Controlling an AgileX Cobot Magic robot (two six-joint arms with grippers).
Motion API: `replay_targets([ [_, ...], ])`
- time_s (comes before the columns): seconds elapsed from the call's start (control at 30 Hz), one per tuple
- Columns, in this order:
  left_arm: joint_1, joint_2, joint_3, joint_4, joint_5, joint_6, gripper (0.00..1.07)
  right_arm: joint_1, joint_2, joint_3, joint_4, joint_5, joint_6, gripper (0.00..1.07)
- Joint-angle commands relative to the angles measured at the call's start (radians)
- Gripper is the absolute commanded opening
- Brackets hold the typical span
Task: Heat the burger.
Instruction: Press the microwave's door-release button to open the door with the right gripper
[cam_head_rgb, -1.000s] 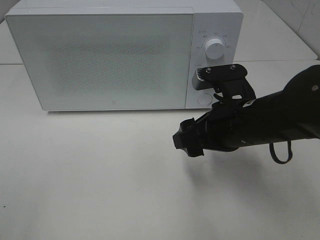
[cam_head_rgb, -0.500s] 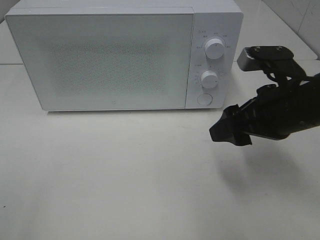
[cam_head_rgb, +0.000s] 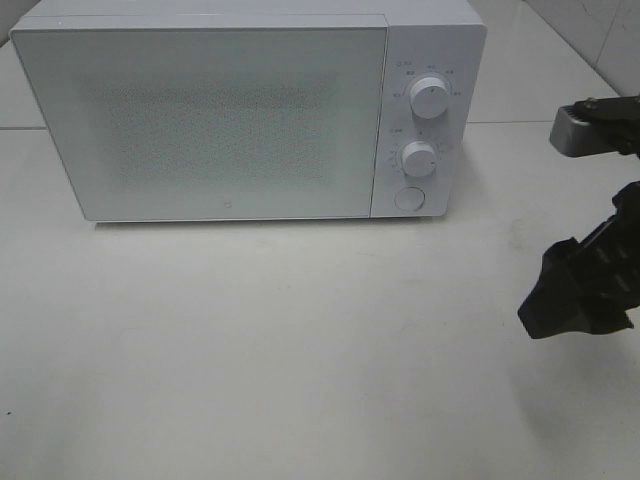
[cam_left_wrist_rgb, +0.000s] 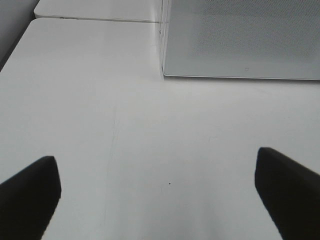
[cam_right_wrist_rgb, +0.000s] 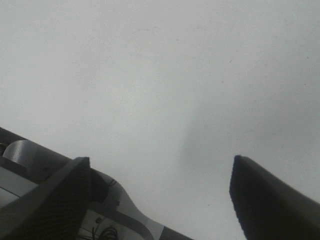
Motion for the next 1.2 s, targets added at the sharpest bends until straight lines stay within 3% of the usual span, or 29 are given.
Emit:
replay_targets([
  [0.03, 0.001, -0.026, 0.003, -0.005, -0.008, -0.006, 0.98, -0.006, -0.125, -0.006, -0.012, 0.069, 0.016, 0.75],
  [0.43, 0.001, -0.026, 0.003, -0.005, -0.008, -0.006, 0.98, -0.011, -0.478, 0.052, -0.015, 0.142, 0.027, 0.75],
  [0.67, 0.001, -0.026, 0.003, -0.005, -0.008, -0.006, 0.98, -0.118, -0.767, 0.121, -0.031, 0.256, 0.029, 0.75],
  [0.8, 0.001, -0.026, 0.003, -0.005, -0.008, -0.006, 0.98, -0.120, -0.917, 0.148, -0.053, 0.256, 0.035, 0.75],
  [1.2, 0.001, -0.026, 0.003, -0.005, -0.008, -0.006, 0.98, -0.204, -1.167, 0.188, -0.184, 0.257, 0.149, 0.75],
])
